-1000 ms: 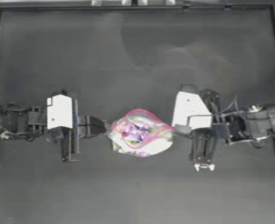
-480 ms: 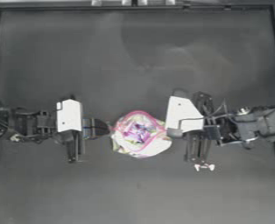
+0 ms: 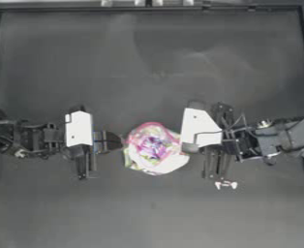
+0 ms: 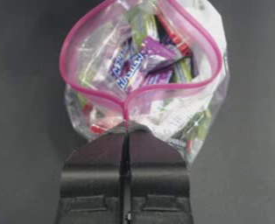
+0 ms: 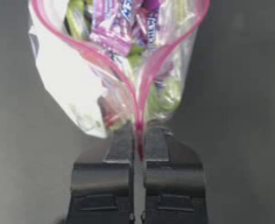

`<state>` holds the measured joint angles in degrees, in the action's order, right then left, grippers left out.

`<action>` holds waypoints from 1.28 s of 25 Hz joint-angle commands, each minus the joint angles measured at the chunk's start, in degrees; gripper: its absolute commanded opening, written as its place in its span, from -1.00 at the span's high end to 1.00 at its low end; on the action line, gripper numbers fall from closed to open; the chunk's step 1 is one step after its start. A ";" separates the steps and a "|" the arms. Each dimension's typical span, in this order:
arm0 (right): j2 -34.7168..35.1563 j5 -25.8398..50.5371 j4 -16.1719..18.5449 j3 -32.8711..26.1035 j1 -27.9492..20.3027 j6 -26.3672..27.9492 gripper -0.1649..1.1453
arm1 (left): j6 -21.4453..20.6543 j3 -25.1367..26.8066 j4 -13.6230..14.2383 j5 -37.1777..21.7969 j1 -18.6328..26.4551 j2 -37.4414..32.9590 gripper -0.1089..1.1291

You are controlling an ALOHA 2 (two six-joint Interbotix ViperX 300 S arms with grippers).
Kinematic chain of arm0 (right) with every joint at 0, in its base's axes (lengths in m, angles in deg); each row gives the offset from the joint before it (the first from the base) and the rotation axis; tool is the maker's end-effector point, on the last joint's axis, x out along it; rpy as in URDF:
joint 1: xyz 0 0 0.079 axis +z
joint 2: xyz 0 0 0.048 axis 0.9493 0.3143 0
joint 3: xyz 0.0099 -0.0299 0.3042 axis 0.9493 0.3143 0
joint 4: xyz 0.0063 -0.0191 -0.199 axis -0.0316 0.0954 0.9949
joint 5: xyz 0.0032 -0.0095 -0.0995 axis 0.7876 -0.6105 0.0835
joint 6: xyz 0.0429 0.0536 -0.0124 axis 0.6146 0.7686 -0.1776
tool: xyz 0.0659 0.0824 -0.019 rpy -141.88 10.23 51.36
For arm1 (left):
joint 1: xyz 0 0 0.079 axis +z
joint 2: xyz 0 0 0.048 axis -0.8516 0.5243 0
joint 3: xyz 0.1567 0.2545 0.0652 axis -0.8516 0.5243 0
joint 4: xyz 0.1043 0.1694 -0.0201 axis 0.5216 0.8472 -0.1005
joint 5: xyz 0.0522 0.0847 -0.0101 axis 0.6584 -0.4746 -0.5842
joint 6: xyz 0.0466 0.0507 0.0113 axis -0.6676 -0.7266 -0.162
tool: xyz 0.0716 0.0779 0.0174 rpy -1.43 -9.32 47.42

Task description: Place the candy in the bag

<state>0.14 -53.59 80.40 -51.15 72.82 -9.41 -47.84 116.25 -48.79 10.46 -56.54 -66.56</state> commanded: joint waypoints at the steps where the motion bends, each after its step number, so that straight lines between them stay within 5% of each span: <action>1: -0.79 -0.70 0.18 -0.26 -0.09 0.00 0.58 | -0.09 -1.05 0.09 0.44 -0.26 -0.97 0.68; 5: -0.79 -2.11 0.26 0.18 0.00 0.00 0.50 | -0.09 -1.05 0.18 0.44 -0.70 -0.70 0.68; 17: -2.37 -2.81 0.26 0.35 0.00 0.00 -0.55 | -0.18 -1.05 0.18 0.44 -0.88 -0.44 0.68; 25: -5.80 -1.32 -0.18 2.20 -0.53 0.09 -0.65 | -0.18 -1.05 0.09 0.44 -0.88 -0.44 0.68; 32: -12.48 2.20 -4.04 4.66 2.11 0.00 -0.65 | -0.18 -1.05 0.18 0.44 -0.88 -0.44 0.68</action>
<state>-9.97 -52.36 77.15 -46.23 73.97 -9.41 -47.93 116.16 -48.70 10.55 -57.33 -66.03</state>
